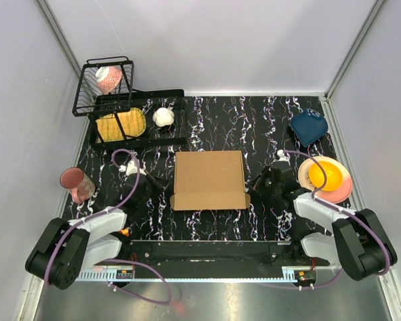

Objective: Fold the paper box

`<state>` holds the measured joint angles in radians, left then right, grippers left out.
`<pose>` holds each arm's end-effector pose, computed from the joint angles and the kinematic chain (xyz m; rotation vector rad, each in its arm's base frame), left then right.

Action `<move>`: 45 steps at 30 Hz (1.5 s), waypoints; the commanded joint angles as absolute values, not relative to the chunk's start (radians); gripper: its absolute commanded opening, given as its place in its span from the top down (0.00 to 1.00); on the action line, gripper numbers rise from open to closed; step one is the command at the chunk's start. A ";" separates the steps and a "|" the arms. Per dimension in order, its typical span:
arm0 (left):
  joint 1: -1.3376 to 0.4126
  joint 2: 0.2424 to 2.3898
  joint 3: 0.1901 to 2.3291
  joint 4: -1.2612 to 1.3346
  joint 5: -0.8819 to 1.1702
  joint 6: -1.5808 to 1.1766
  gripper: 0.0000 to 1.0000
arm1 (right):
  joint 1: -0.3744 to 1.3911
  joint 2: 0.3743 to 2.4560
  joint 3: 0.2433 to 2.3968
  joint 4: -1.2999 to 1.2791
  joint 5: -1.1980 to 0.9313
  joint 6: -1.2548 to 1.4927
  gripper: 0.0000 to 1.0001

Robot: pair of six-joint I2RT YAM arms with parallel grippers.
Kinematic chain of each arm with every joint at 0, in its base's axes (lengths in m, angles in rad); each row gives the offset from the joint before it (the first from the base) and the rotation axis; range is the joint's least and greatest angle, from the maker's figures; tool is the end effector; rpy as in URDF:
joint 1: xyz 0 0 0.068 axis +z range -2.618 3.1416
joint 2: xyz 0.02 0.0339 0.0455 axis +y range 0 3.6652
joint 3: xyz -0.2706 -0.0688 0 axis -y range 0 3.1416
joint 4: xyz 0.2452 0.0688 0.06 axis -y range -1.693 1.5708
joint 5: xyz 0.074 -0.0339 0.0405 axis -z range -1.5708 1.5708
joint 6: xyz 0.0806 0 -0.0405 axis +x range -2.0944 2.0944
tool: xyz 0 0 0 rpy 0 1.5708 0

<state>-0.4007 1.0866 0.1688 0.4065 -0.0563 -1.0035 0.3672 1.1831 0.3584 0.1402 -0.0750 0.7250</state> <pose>0.2093 -0.0837 0.1191 -0.6817 2.0718 -0.7779 0.2291 0.0946 0.1271 0.3754 2.3101 0.6519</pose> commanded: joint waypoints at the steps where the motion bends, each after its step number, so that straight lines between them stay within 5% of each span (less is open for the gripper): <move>1: -0.396 1.127 0.192 0.563 0.040 -1.005 1.00 | 0.364 1.224 0.373 0.278 -0.159 0.724 1.00; 27: -0.396 1.105 0.150 0.572 0.117 -0.999 1.00 | 0.365 1.200 0.336 0.321 -0.248 0.735 1.00; 45: -0.397 0.747 0.232 0.298 0.175 -1.028 1.00 | 0.367 0.770 0.460 -0.069 -0.250 0.756 1.00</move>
